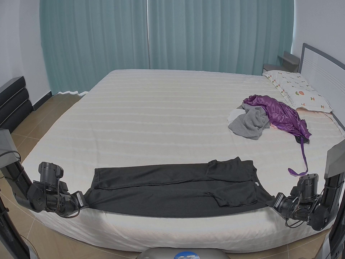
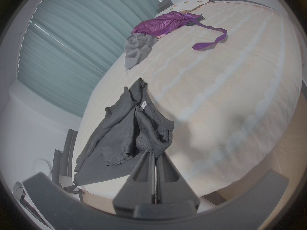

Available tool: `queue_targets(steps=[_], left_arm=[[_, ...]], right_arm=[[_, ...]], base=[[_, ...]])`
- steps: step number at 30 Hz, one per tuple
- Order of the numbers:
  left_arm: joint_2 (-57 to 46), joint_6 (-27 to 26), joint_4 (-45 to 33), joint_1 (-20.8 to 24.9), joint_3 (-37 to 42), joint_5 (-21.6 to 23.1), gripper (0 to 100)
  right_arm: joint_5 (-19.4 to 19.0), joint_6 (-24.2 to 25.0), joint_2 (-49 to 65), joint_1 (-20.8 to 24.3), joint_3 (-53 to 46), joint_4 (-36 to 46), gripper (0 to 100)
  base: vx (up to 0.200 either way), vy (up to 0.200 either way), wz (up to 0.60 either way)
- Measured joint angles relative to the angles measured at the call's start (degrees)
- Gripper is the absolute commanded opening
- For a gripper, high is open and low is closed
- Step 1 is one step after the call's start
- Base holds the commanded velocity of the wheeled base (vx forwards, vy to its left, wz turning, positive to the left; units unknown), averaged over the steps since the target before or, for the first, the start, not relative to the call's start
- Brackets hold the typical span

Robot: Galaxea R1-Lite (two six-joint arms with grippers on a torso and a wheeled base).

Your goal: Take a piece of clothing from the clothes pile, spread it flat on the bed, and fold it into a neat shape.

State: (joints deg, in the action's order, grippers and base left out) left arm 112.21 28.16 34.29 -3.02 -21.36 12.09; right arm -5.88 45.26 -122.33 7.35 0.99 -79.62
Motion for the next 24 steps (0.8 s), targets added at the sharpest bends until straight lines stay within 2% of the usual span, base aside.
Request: queue_targets(steps=[12, 13, 14, 15, 24], left_arm=[[-0.09, -2.0, -2.38, 0.22, -0.02, 0.05, 0], [-0.01, -2.0, -2.39, 0.22, -0.02, 0.09, 0], [0.05, -2.02, -2.39, 0.24, -0.02, 0.13, 0], [0.11, -2.06, -2.39, 0.28, -0.02, 0.2, 100], [0.3, -1.67, -2.38, 0.27, -0.33, 0.62, 100]], right_arm=[[-0.04, -3.36, 0.52, 0.24, 0.02, 4.21, 0], [-0.04, -3.36, 0.48, 0.35, 0.02, 4.24, 100], [-0.04, -3.36, 0.41, 0.37, 0.02, 4.4, 100], [-0.06, -3.36, 0.32, 0.48, 0.02, 4.68, 100], [-0.06, -3.41, 0.78, 0.44, 0.02, 4.11, 100]], base=[[0.0, 0.0, 0.0], [0.0, 0.0, 0.0], [0.0, 0.0, 0.0], [0.0, 0.0, 0.0], [0.0, 0.0, 0.0]])
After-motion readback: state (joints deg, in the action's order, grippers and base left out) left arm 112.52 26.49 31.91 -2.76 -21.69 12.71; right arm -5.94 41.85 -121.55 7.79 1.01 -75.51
